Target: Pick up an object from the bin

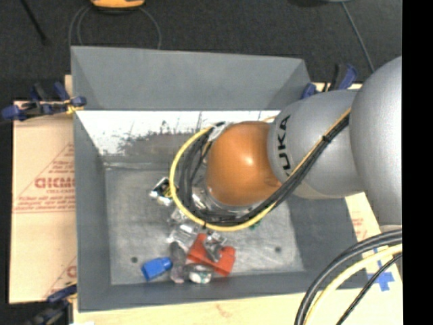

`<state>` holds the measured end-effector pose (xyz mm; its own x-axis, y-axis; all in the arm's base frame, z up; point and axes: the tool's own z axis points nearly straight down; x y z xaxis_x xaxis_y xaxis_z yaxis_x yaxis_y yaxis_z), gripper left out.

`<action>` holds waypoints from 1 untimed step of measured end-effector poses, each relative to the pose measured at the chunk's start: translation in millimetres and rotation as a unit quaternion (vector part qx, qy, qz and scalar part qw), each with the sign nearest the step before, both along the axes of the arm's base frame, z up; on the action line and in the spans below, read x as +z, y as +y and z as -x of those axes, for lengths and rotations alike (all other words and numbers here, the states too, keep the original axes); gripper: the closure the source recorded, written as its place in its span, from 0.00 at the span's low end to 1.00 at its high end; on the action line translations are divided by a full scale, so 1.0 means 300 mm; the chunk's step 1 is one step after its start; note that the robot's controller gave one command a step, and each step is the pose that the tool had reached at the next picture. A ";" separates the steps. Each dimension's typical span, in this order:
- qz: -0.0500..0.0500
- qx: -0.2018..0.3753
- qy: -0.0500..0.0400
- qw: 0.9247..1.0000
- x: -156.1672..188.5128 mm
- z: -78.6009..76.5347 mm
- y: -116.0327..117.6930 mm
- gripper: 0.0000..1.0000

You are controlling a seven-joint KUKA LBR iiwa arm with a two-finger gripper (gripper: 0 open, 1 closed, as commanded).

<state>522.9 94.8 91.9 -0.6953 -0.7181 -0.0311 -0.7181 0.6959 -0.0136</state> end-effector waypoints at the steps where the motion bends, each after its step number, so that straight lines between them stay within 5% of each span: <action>1: 0.009 0.168 0.011 0.986 0.431 -0.020 -0.166 1.00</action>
Offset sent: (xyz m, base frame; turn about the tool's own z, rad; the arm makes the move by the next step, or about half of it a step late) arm 0.0043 -0.0479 0.1276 -0.3401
